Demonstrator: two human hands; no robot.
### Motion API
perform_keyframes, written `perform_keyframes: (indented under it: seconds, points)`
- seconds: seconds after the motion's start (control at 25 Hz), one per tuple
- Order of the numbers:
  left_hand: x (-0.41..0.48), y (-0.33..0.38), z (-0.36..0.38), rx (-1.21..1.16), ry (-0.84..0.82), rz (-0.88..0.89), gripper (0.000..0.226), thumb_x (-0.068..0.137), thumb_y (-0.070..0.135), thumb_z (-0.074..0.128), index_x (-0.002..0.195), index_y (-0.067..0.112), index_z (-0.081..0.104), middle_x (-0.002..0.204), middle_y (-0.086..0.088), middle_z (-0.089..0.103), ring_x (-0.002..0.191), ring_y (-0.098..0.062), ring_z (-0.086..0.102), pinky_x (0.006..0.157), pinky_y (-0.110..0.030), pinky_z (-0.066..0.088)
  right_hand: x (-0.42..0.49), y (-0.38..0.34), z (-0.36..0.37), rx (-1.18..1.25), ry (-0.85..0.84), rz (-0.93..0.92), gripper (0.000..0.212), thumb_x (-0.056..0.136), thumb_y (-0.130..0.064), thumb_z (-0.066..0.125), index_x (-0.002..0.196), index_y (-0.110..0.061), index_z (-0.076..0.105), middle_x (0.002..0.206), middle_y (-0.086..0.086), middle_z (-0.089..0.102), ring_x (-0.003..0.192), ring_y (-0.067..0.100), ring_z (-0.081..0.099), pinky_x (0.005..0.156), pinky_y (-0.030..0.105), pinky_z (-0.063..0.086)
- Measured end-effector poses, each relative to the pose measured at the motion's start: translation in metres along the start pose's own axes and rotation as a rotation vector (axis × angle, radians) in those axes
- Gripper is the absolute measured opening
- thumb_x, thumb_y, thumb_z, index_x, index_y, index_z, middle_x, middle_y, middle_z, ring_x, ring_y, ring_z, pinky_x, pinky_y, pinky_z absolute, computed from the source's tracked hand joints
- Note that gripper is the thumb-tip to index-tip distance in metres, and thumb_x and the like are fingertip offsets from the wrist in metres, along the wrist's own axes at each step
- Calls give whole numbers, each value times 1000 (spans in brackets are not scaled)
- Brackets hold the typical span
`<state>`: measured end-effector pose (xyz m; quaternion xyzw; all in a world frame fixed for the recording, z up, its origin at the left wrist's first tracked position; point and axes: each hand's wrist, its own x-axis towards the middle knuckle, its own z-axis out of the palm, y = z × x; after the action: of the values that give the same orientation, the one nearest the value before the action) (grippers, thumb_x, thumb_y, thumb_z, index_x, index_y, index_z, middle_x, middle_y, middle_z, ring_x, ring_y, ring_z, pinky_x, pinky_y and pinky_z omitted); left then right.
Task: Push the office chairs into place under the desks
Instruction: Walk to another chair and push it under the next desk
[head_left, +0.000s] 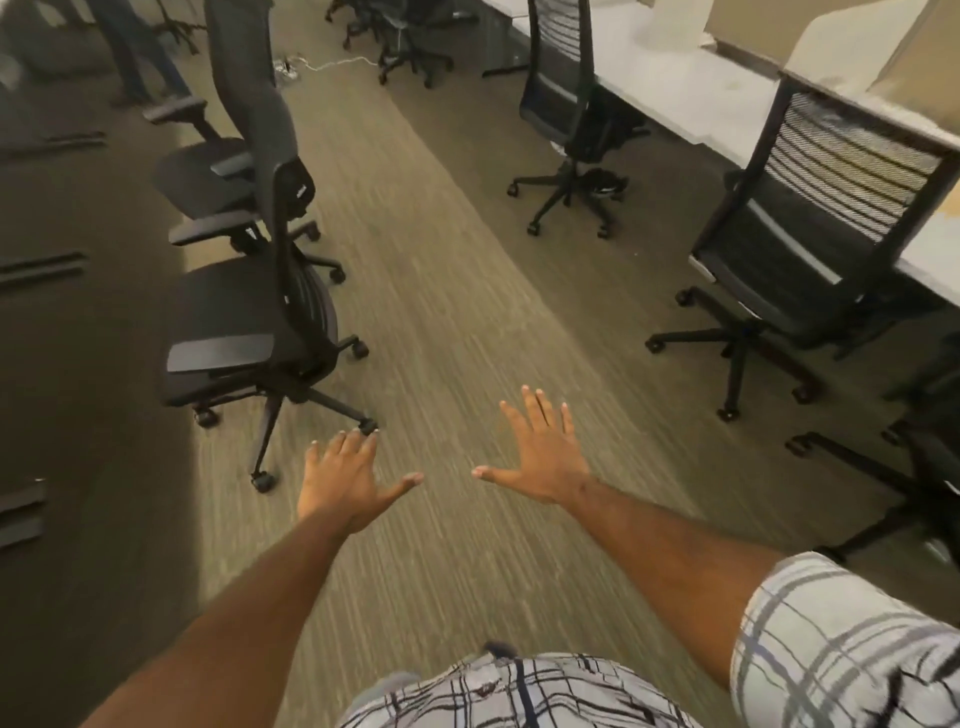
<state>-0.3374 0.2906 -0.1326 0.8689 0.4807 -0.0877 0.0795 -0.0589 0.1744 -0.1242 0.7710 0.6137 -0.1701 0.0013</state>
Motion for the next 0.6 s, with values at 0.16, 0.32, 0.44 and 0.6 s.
perform_keyframes:
  seconds: [0.16, 0.32, 0.44, 0.6]
  points:
    - [90, 16, -18, -14, 23, 33, 122, 69, 104, 10, 159, 22, 27, 164, -7, 33, 154, -28, 23, 123, -57, 20, 76, 27, -23, -18, -10, -21, 123, 74, -98, 33, 165, -22, -2, 171, 13, -17, 156, 30, -20, 124, 57, -13]
    - [189, 8, -36, -39, 91, 56, 125, 68, 104, 10, 159, 21, 26, 165, -8, 31, 154, -27, 21, 124, -58, 17, 163, 58, -52, -47, -28, 6, 122, 76, -97, 36, 165, -22, -1, 171, 14, -18, 156, 30, -20, 125, 56, -12]
    - [259, -4, -57, -49, 41, 43, 122, 70, 103, 13, 161, 22, 21, 167, -8, 27, 155, -29, 18, 124, -57, 17, 226, 72, -82, -84, -29, 13, 121, 77, -96, 38, 165, -22, 2, 171, 13, -15, 157, 29, -18, 125, 55, -10]
    - [351, -11, -94, -45, 18, 19, 118, 73, 97, 31, 162, 22, 12, 169, -9, 19, 156, -34, 12, 124, -58, 18, 315, 94, -125, -54, -17, -18, 120, 77, -95, 37, 166, -21, 5, 172, 12, -11, 157, 27, -17, 125, 53, -9]
